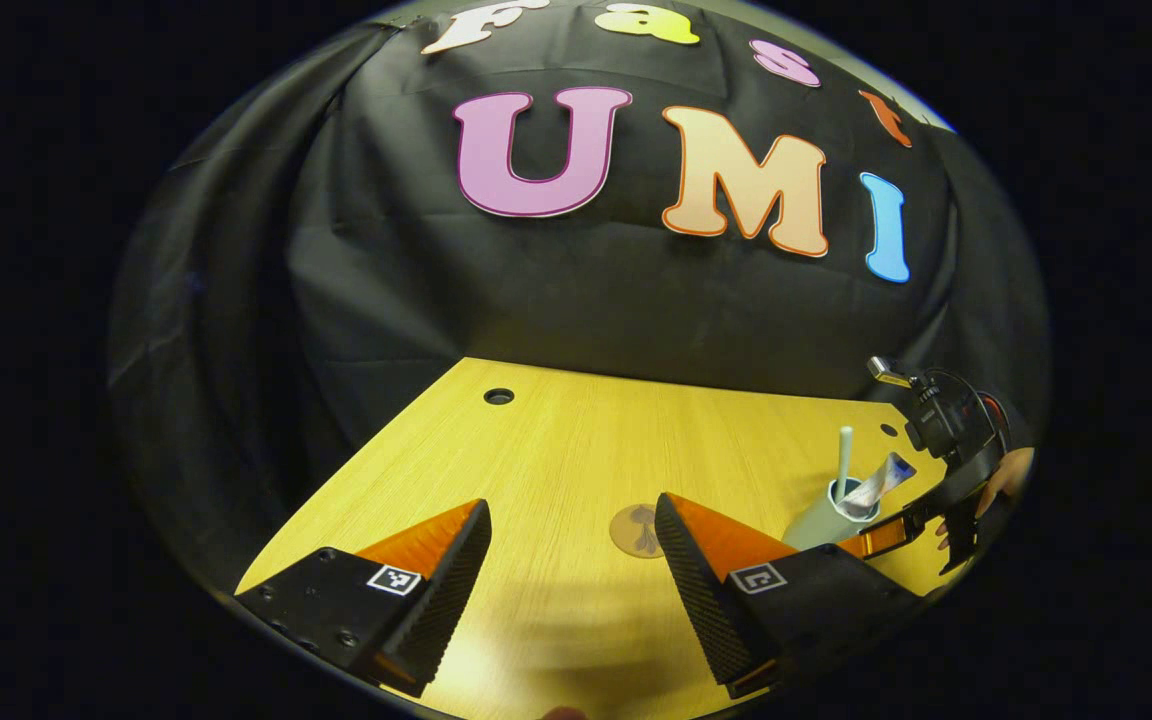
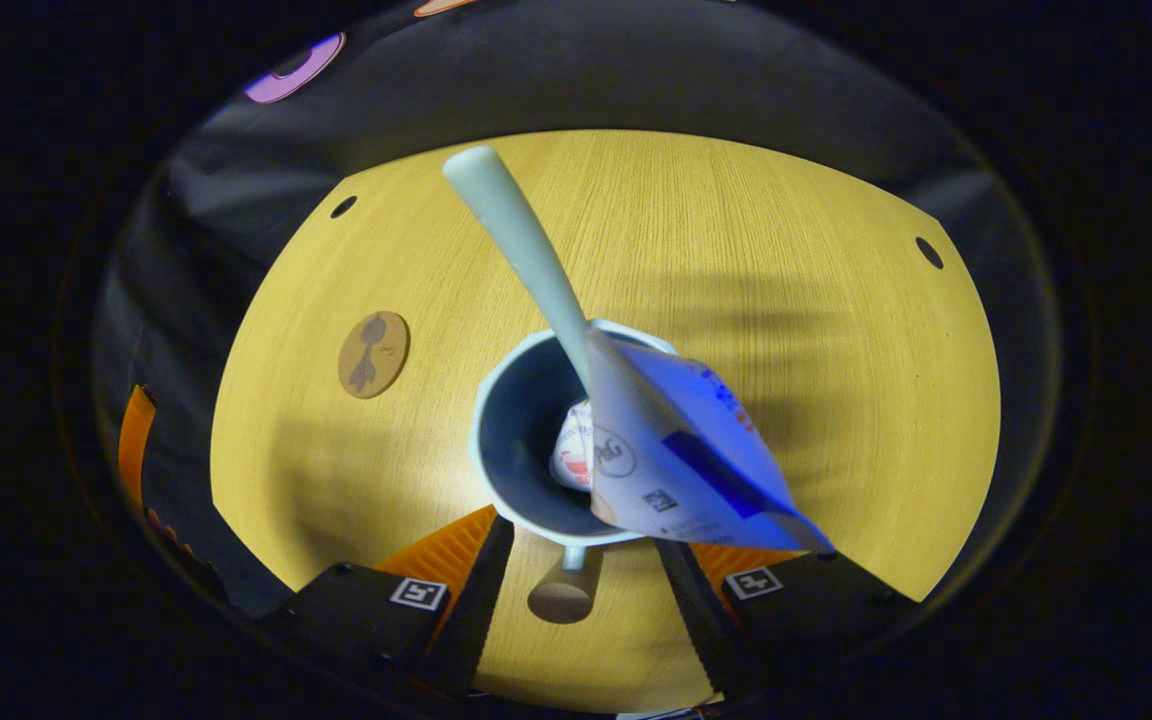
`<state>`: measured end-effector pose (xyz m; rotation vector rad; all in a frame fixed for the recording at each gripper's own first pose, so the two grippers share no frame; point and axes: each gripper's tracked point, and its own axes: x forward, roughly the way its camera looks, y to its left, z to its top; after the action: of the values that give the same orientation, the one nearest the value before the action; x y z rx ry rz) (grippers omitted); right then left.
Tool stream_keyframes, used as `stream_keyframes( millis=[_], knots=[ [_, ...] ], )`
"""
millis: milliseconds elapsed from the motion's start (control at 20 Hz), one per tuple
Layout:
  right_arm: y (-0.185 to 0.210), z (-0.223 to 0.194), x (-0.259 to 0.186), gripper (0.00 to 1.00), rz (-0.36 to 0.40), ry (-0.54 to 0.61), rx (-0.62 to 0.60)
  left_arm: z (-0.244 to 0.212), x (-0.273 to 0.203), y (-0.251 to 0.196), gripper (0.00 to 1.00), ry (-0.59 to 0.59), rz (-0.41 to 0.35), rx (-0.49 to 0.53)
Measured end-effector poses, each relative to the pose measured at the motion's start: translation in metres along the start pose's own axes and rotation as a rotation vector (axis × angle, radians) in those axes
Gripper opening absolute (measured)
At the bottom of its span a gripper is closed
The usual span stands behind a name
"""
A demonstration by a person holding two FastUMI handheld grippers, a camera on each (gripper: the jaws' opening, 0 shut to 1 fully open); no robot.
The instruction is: Put the toothbrush and toothpaste on the desktop into the cup, then pick up the cup and place it on the coaster on the desktop.
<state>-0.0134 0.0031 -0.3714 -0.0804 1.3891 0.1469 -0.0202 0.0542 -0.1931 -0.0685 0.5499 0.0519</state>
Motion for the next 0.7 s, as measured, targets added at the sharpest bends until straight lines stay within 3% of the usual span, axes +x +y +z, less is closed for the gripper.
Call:
stream_keyframes(
  millis=[50, 100, 250, 300, 350, 450, 500, 550, 600, 650, 700],
  knots=[
    [-0.004, -0.001, 0.001, 0.7, -0.007, 0.004, -0.004, -0.001, 0.0, 0.002, 0.95, 0.001, 0.002, 0.0],
    [-0.004, -0.002, 0.0, 0.65, -0.005, 0.015, -0.003, -0.001, 0.001, 0.005, 0.95, 0.003, 0.002, 0.0],
    [-0.006, -0.004, -0.002, 0.34, -0.002, 0.027, -0.025, -0.004, 0.003, 0.009, 0.95, 0.013, -0.003, -0.005],
    [-0.006, -0.004, -0.002, 0.33, -0.011, 0.024, -0.042, -0.005, 0.003, 0.011, 0.95, 0.014, -0.003, -0.006],
    [-0.006, -0.003, -0.004, 0.26, -0.014, 0.012, -0.048, -0.004, 0.005, 0.012, 0.95, 0.013, -0.004, -0.007],
    [0.0, -0.002, 0.001, 0.28, -0.01, 0.007, -0.056, -0.003, 0.007, 0.014, 0.95, 0.011, -0.007, -0.003],
    [0.001, -0.002, -0.001, 0.24, 0.0, 0.004, -0.054, -0.003, 0.009, 0.015, 0.95, 0.012, -0.009, 0.0],
    [0.002, 0.0, -0.002, 0.28, 0.005, -0.005, -0.052, -0.003, 0.011, 0.016, 0.95, 0.015, -0.013, 0.003],
    [0.002, 0.003, -0.004, 0.24, 0.012, -0.015, -0.053, -0.001, 0.013, 0.017, 0.95, 0.015, -0.013, 0.006],
    [0.004, 0.004, -0.005, 0.28, 0.019, -0.017, -0.052, -0.002, 0.015, 0.018, 0.95, 0.014, -0.016, 0.007],
    [0.004, 0.005, -0.005, 0.24, 0.023, -0.024, -0.052, -0.001, 0.015, 0.02, 0.95, 0.015, -0.019, 0.006]
  ],
)
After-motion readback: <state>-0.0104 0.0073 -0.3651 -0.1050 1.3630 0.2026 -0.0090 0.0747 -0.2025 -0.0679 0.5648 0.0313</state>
